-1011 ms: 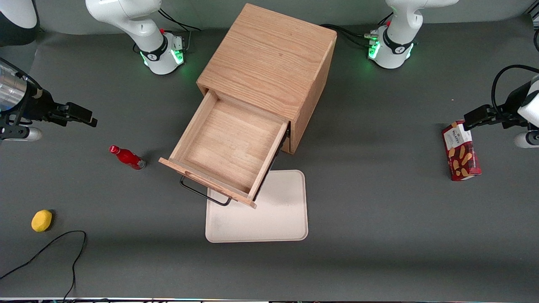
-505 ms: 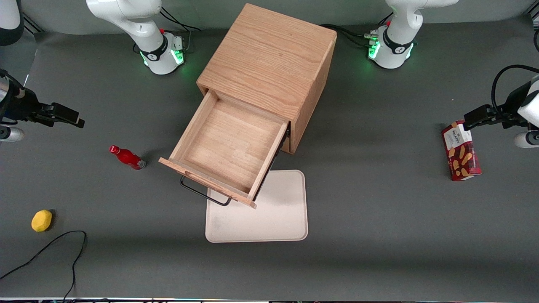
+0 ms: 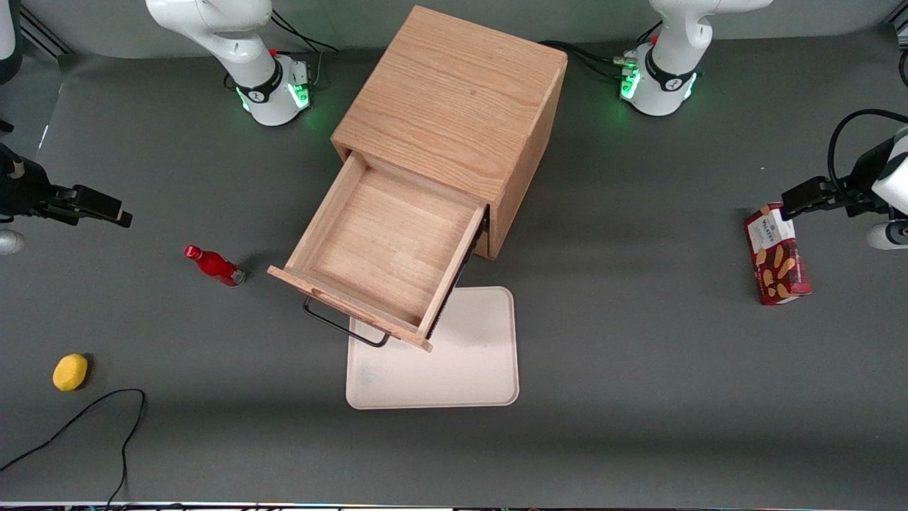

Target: Open upper drawer

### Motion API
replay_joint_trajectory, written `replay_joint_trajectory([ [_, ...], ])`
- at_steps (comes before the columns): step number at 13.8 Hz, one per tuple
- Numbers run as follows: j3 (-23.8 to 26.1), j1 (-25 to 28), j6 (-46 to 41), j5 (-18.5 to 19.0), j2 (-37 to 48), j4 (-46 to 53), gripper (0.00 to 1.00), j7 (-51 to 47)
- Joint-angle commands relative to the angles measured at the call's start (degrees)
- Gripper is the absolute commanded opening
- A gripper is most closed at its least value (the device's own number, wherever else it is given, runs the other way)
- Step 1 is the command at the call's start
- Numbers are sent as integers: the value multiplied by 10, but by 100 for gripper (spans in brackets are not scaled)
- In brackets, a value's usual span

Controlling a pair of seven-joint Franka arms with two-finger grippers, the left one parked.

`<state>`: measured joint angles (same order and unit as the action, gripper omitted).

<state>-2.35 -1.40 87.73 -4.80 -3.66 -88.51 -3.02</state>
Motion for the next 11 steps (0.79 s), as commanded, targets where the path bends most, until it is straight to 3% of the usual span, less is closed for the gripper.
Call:
replay_joint_trajectory([
  [1, 8, -10, -15, -2, -12, 21, 100, 11],
  [11, 10, -19, -22, -1, -9, 18, 100, 61],
])
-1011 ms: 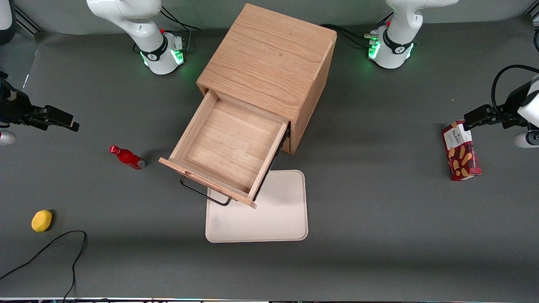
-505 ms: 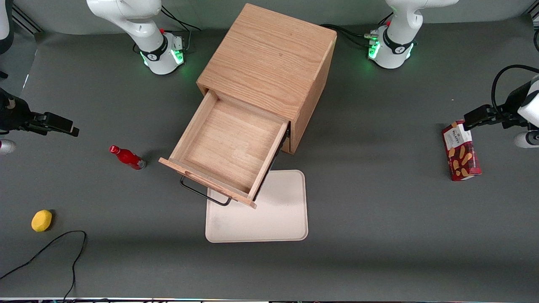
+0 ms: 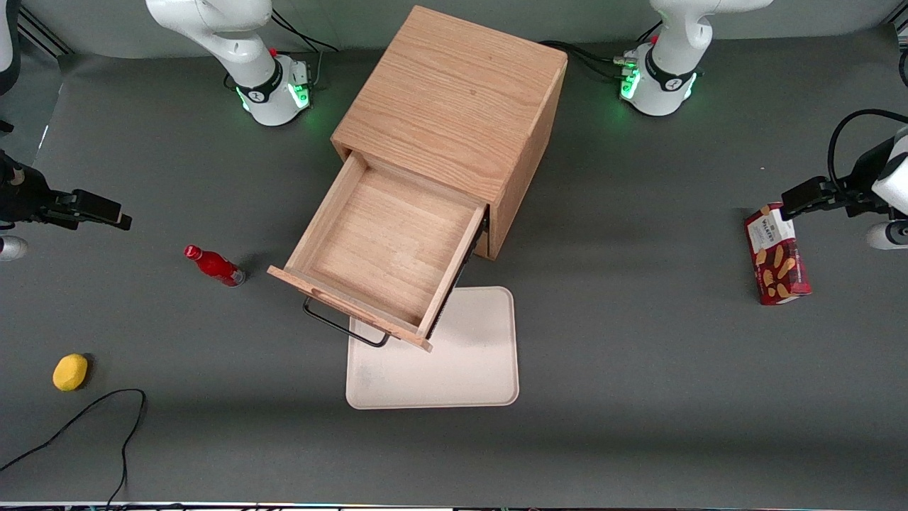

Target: Open upper drawer

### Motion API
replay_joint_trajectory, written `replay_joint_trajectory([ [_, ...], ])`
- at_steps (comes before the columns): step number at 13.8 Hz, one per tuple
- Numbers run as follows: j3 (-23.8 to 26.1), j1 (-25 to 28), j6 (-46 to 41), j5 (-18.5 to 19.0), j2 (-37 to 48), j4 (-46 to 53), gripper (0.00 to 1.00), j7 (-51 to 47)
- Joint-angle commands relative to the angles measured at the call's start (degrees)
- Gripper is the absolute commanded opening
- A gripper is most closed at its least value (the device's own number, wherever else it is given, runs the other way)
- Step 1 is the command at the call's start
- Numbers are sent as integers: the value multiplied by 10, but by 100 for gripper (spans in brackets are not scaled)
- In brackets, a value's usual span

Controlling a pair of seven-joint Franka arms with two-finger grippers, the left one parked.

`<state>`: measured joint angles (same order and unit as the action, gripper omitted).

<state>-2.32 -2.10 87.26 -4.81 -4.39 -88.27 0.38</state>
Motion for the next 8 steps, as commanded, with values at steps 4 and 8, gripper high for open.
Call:
replay_joint_trajectory([
  [4, 10, -11, -38, -1, -1, 19, 100, 20],
  [8, 10, -9, -37, 1, 1, 19, 100, 18],
])
